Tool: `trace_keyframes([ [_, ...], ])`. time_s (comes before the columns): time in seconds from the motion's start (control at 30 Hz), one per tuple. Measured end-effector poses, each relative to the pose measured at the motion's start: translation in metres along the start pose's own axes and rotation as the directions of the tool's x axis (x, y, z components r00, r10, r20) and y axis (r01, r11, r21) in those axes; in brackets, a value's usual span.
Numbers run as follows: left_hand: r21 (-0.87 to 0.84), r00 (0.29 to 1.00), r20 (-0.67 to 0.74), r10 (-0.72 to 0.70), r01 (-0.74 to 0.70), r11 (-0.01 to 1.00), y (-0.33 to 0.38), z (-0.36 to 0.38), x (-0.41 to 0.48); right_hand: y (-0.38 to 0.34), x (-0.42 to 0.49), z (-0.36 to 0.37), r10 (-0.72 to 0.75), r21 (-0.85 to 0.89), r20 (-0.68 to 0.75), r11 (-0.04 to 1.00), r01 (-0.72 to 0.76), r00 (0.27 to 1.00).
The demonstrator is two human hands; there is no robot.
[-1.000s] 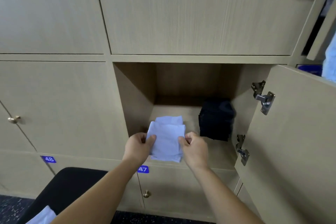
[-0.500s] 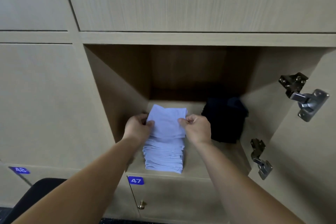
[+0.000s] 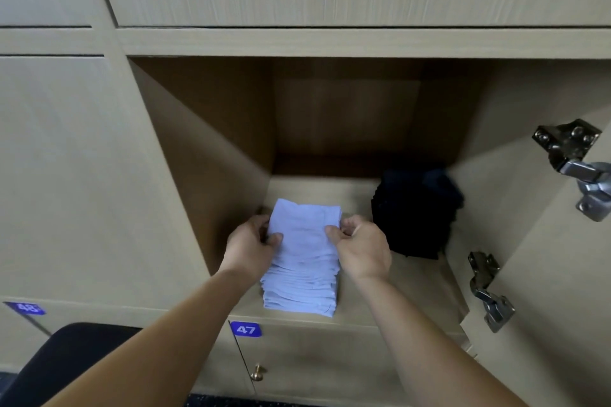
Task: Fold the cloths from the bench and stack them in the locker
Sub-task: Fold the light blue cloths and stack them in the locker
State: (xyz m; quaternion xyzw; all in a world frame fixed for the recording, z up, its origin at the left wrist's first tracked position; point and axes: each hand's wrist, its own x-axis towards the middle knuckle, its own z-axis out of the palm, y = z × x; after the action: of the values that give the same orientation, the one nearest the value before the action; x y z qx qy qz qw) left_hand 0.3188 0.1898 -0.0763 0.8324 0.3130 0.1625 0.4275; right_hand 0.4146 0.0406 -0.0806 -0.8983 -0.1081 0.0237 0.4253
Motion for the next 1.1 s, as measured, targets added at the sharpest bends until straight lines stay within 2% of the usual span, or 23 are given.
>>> trace_keyframes([
  [0.1,0.21,0.992,-0.008,0.13,-0.125,0.97,0.002,-0.001,-0.001,-0.004,-0.003,-0.003,-0.185,-0.183,-0.088,0.969,0.167,0.979],
  [0.17,0.353,0.973,0.028,0.228,-0.223,0.908,0.003,-0.001,-0.001,-0.007,-0.004,-0.003,-0.374,-0.306,-0.101,0.893,0.329,0.922],
  [0.23,0.436,0.951,0.113,0.287,-0.307,0.846,0.004,-0.001,-0.001,-0.005,-0.003,0.001,-0.51,-0.393,-0.026,0.796,0.46,0.86],
  [0.27,0.444,0.944,0.153,0.292,-0.33,0.833,0.003,0.0,-0.001,-0.004,-0.002,0.002,-0.523,-0.404,0.05,0.769,0.496,0.851],
  [0.37,0.394,0.938,0.241,0.251,-0.331,0.858,-0.002,0.003,-0.003,0.008,-0.001,0.004,-0.41,-0.416,0.275,0.765,0.492,0.87],
  [0.47,0.365,0.932,0.279,0.231,-0.325,0.872,-0.013,0.008,-0.003,0.018,-0.004,0.005,-0.337,-0.388,0.34,0.8,0.457,0.878],
  [0.73,0.371,0.949,0.248,0.197,-0.281,0.885,-0.016,0.009,-0.008,0.016,-0.007,0.009,-0.33,-0.364,0.359,0.812,0.456,0.873],
  [0.83,0.406,0.953,0.239,0.186,-0.272,0.872,-0.003,-0.003,-0.016,0.007,-0.01,0.0,-0.347,-0.34,0.301,0.831,0.439,0.889],
  [0.93,0.473,0.95,0.233,0.209,-0.299,0.829,0.011,-0.021,-0.035,-0.006,-0.02,-0.02,-0.351,-0.338,0.201,0.852,0.401,0.915],
  [1.1,0.585,0.958,0.224,0.177,-0.277,0.762,0.026,-0.057,-0.088,-0.028,-0.057,-0.059,-0.337,-0.365,0.188,0.848,0.384,0.923],
])
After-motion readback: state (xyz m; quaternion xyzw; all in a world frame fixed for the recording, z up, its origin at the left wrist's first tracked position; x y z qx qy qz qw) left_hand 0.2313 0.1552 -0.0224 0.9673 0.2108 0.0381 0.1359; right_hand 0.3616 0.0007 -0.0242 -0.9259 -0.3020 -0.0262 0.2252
